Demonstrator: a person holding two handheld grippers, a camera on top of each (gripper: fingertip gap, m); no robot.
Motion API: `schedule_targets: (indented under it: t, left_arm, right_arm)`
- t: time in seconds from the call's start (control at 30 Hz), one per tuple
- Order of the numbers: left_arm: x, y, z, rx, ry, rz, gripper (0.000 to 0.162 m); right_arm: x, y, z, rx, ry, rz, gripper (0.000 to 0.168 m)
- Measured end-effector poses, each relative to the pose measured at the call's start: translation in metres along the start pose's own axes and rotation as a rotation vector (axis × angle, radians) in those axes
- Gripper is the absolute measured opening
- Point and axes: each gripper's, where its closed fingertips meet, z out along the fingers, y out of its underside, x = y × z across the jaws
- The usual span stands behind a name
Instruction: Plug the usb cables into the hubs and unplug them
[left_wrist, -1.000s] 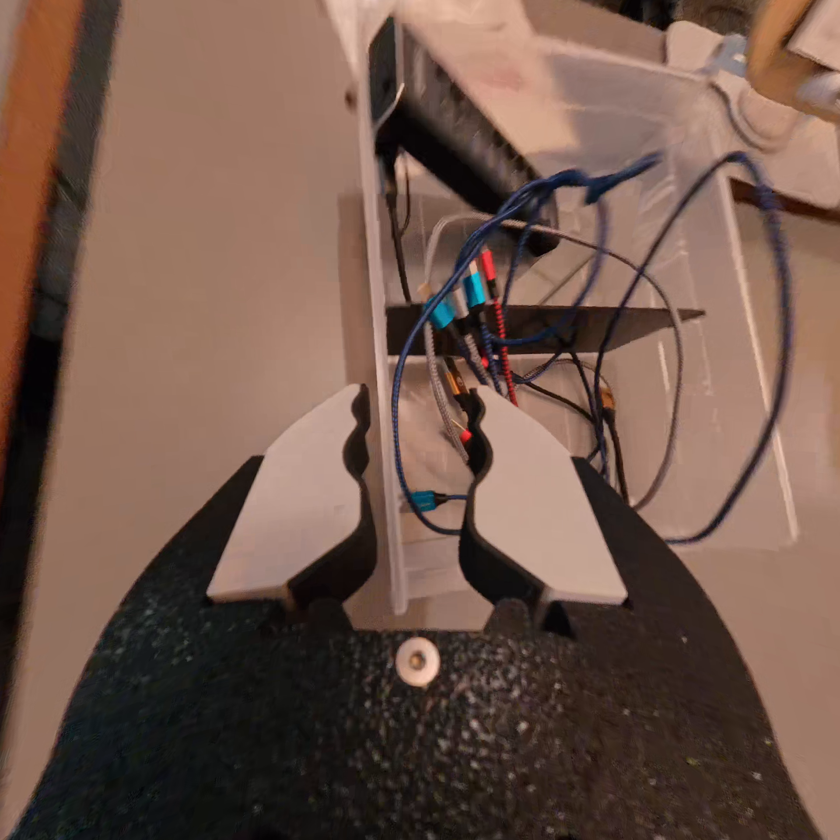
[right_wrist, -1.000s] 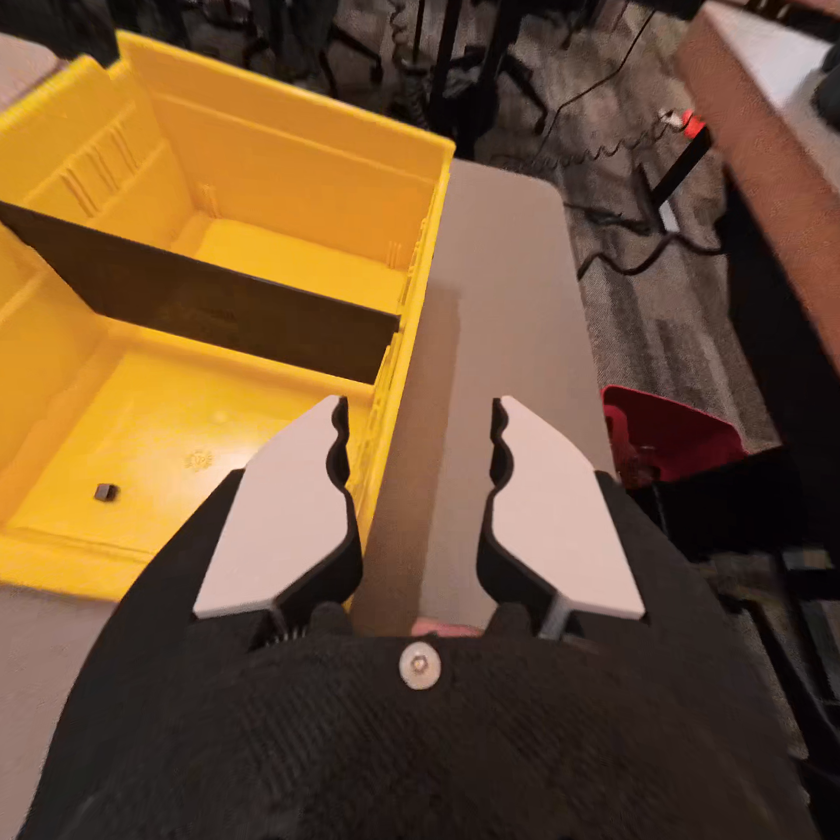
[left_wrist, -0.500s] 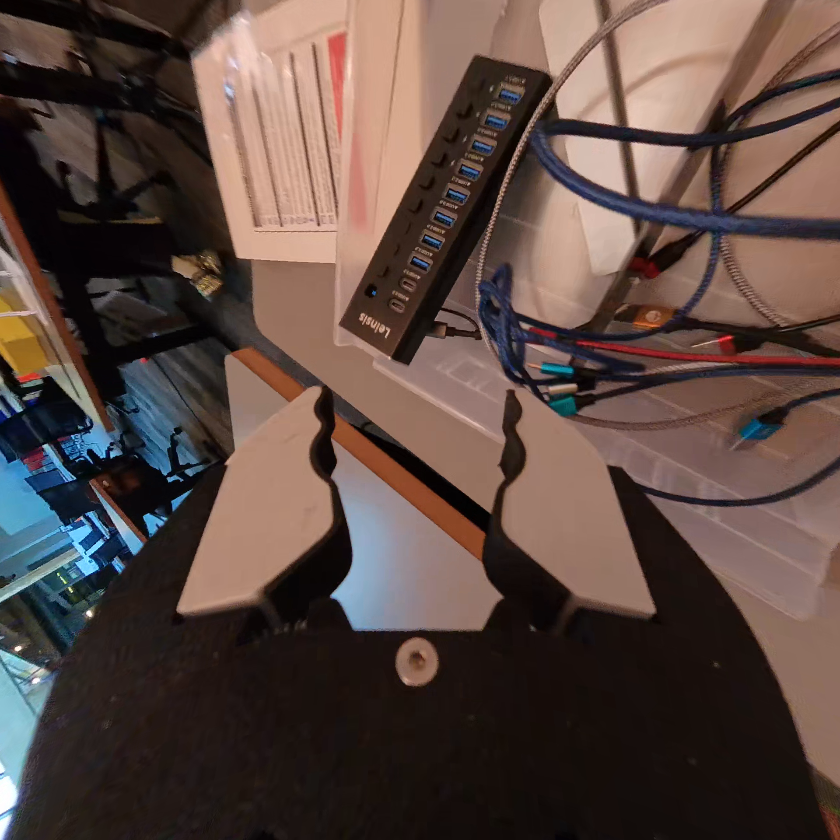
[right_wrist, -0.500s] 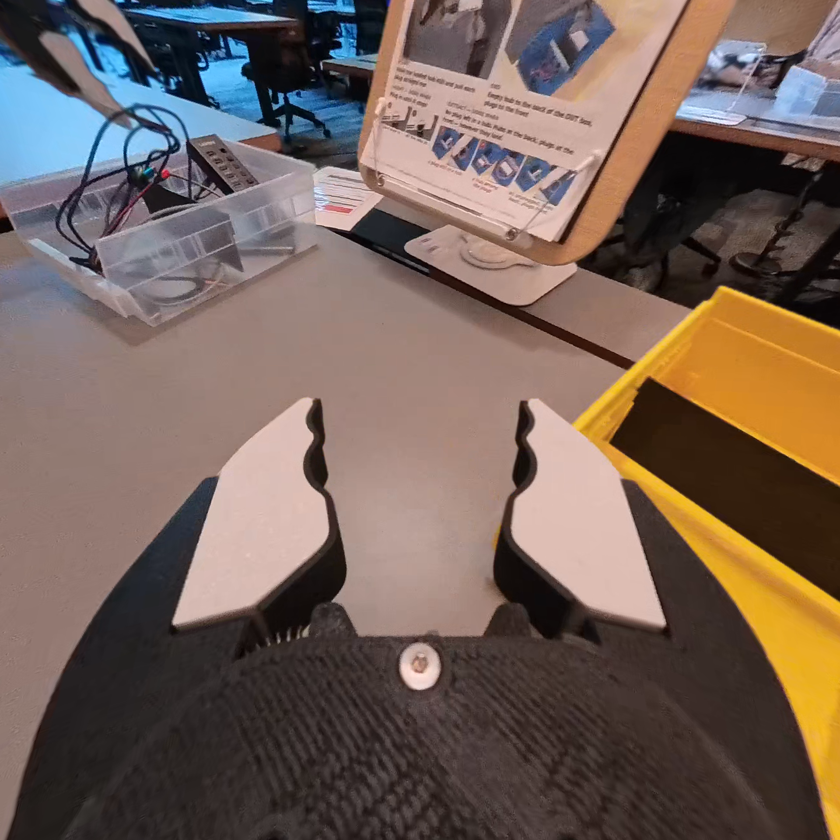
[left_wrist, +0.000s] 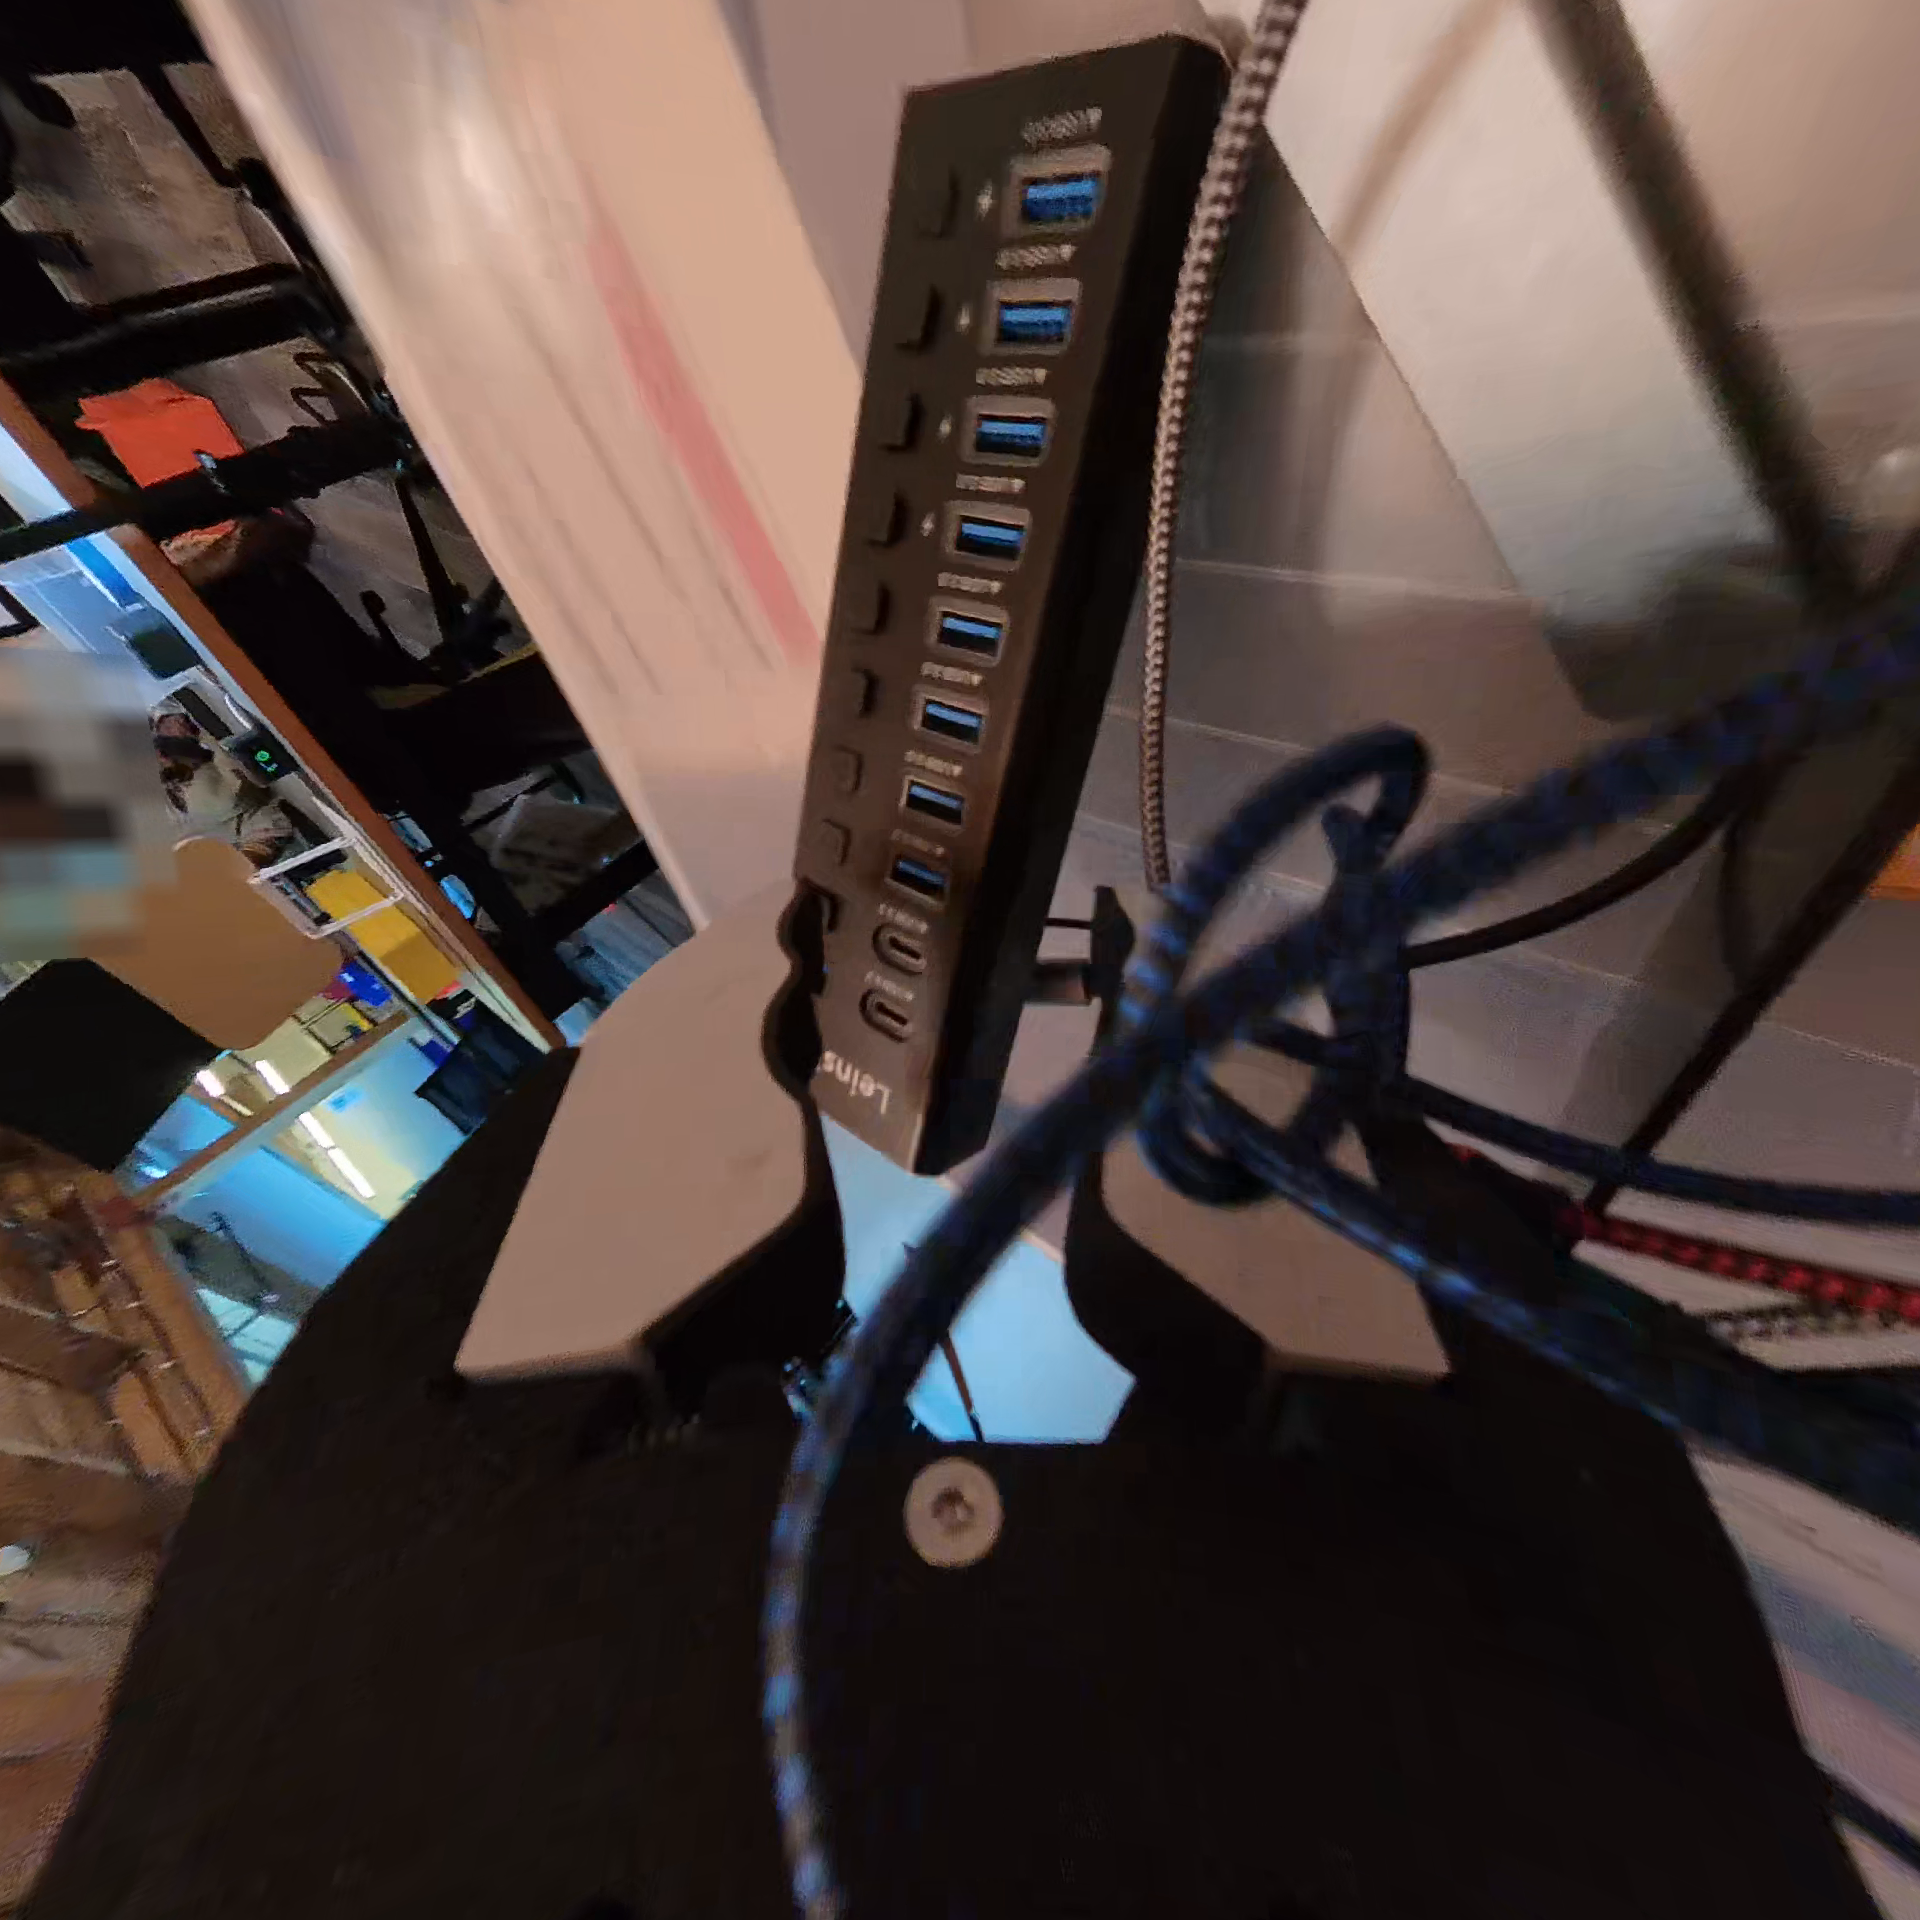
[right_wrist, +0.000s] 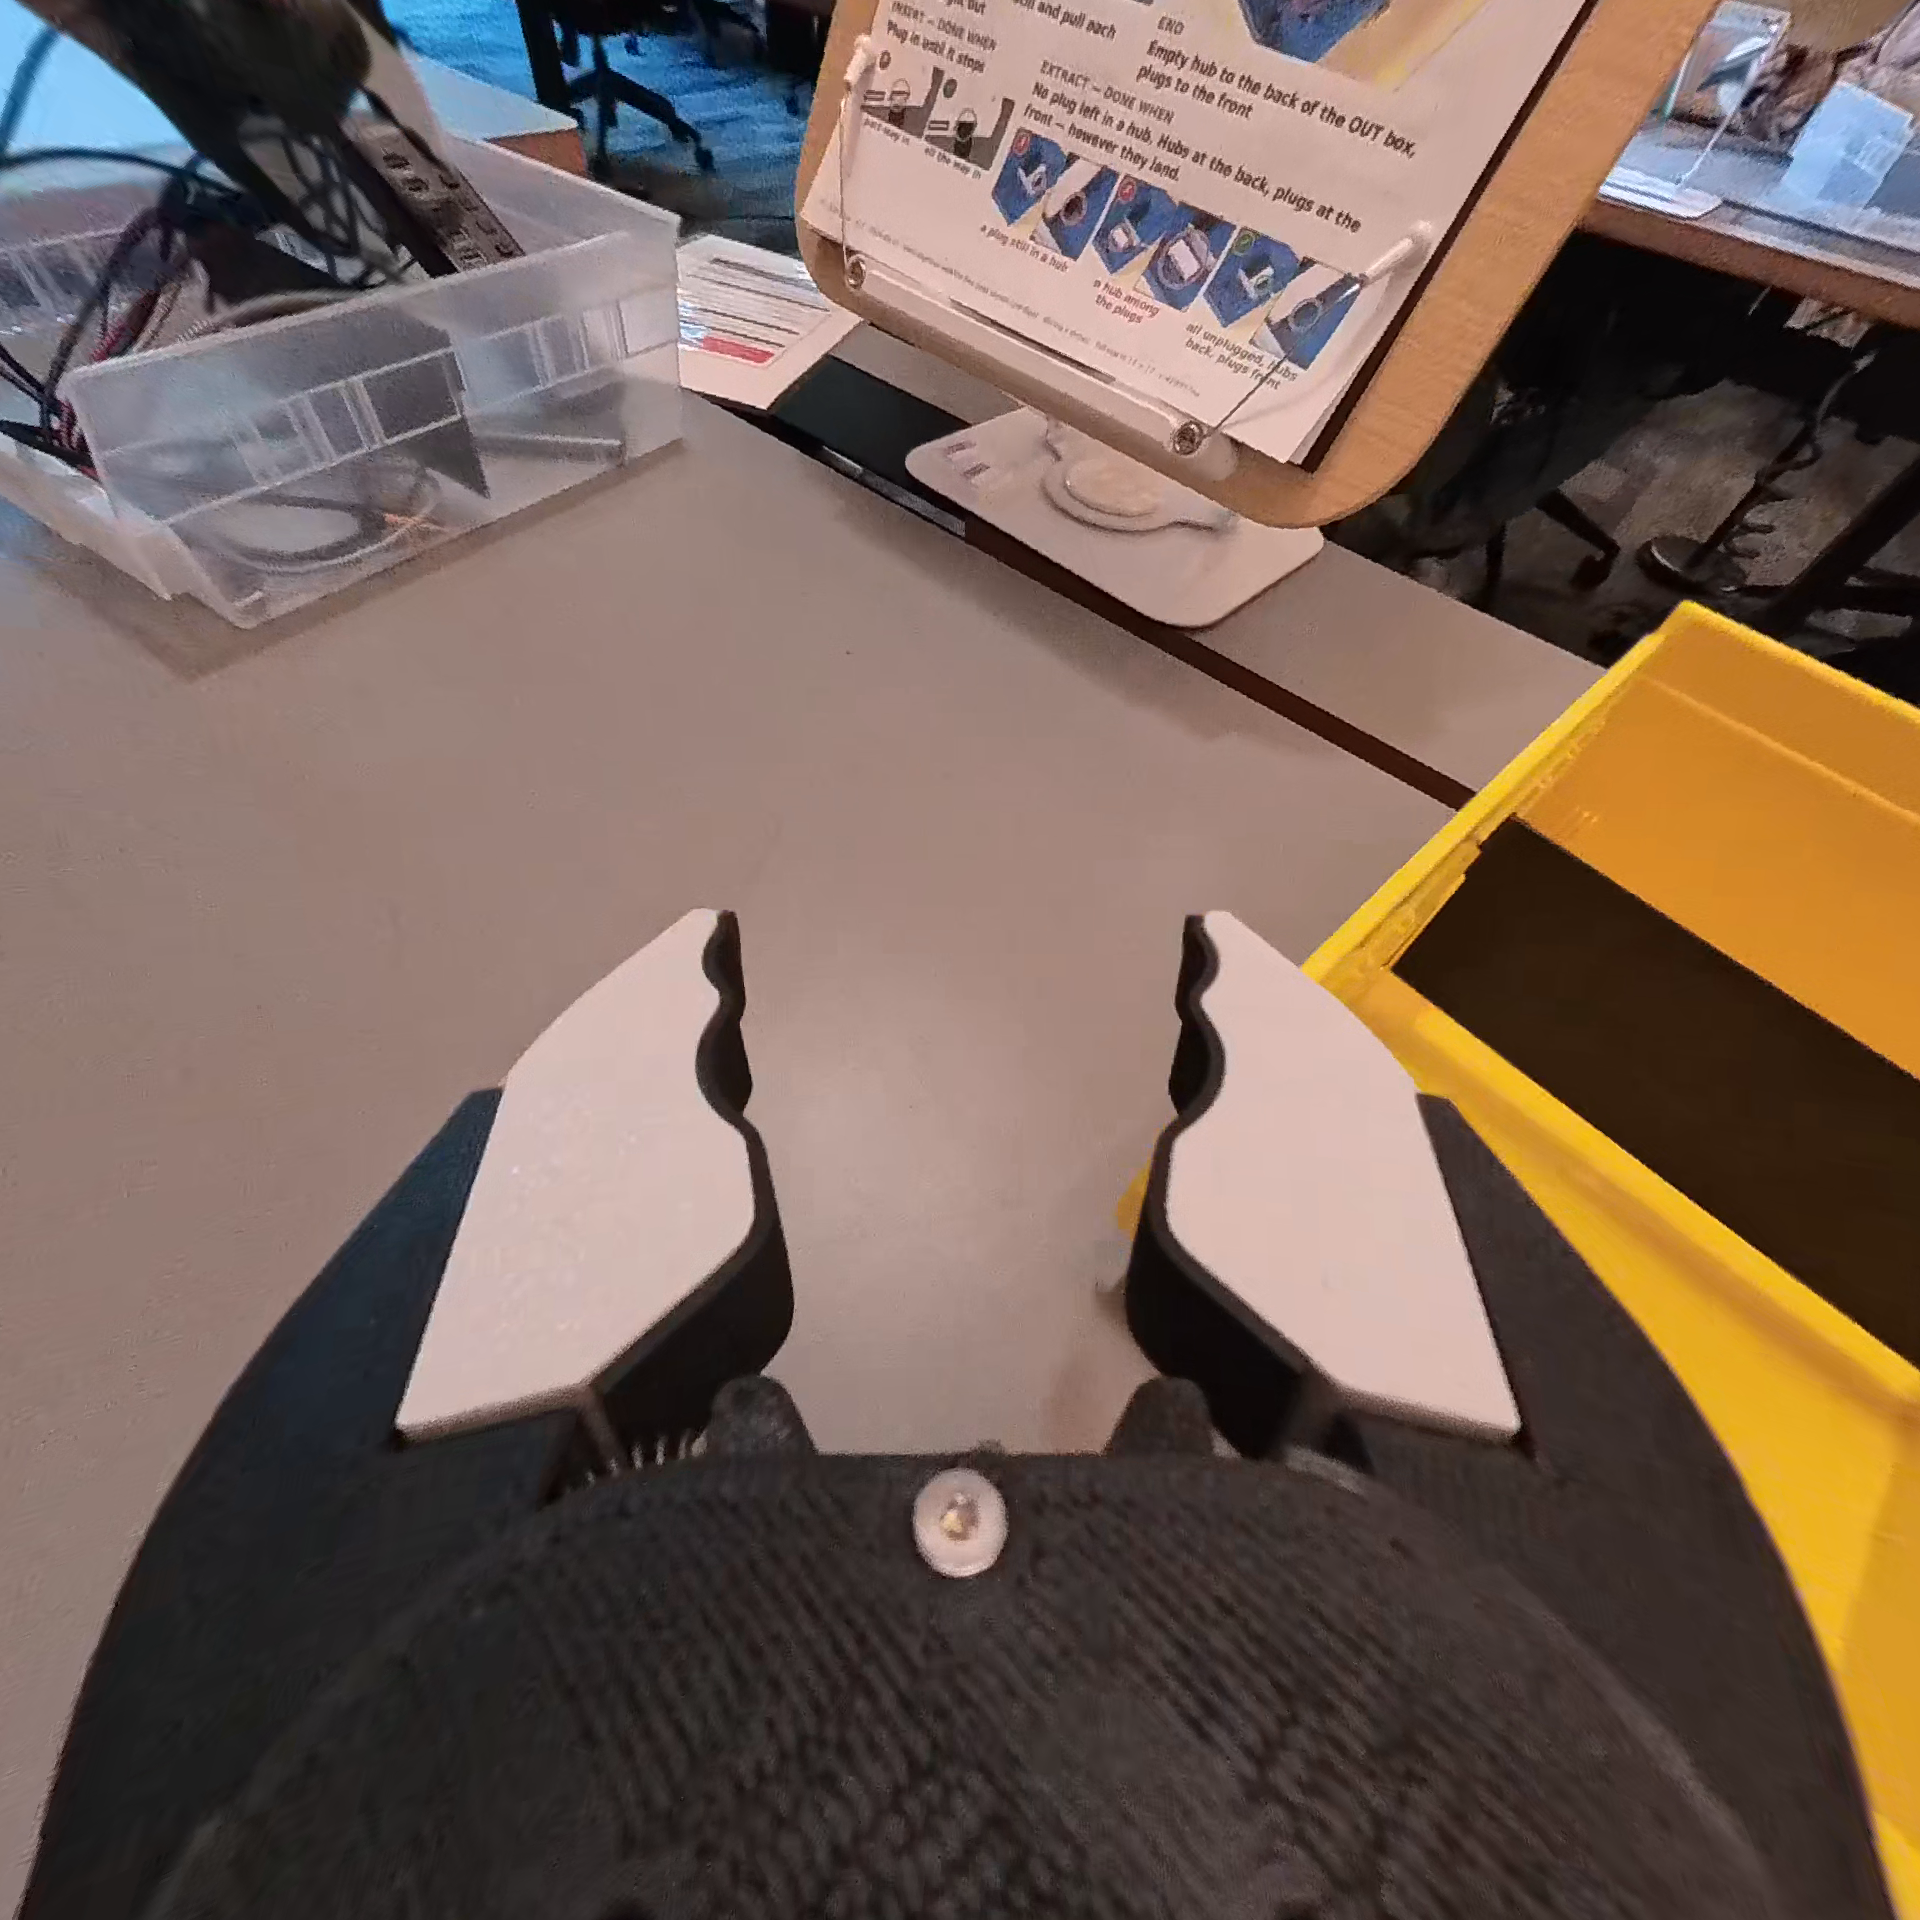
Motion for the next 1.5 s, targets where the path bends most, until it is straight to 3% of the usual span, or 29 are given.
schedule_targets:
  t: [0.1,0.37,0.53,0.63,0.83,0.97,1.2,1.4,1.5]
  left_arm:
    - [0.001,0.001,0.010,-0.030,-0.025,0.036,0.041]
    - [-0.011,0.005,0.025,-0.162,-0.108,0.236,0.052]
    - [-0.014,0.005,0.026,-0.162,-0.199,0.159,0.047]
    - [-0.019,0.004,0.016,-0.133,-0.307,0.122,0.028]
    - [-0.029,0.006,0.002,-0.176,-0.418,0.190,0.028]
    - [-0.033,0.003,-0.008,-0.139,-0.464,0.138,0.028]
    - [-0.066,0.005,-0.071,-0.026,-0.627,-0.049,0.027]
    - [-0.096,0.000,-0.164,0.068,-0.848,-0.146,0.027]
    - [-0.097,-0.025,-0.219,0.162,-0.946,-0.157,0.028]
  right_arm:
    - [0.001,0.005,0.003,-0.015,-0.003,0.005,0.081]
    - [0.004,0.022,0.006,-0.092,0.020,-0.041,0.081]
    - [0.004,0.023,0.008,-0.098,0.024,-0.051,0.080]
    - [0.002,0.024,0.009,-0.092,0.018,-0.055,0.079]
    - [-0.001,0.027,0.012,-0.106,0.016,-0.064,0.079]
    - [-0.002,0.024,0.011,-0.100,0.020,-0.070,0.078]
    - [-0.014,0.015,0.014,-0.049,-0.042,-0.014,0.078]
    - [-0.042,0.001,0.020,0.024,-0.152,0.054,0.080]
    - [-0.066,-0.023,0.019,0.134,-0.259,0.148,0.081]
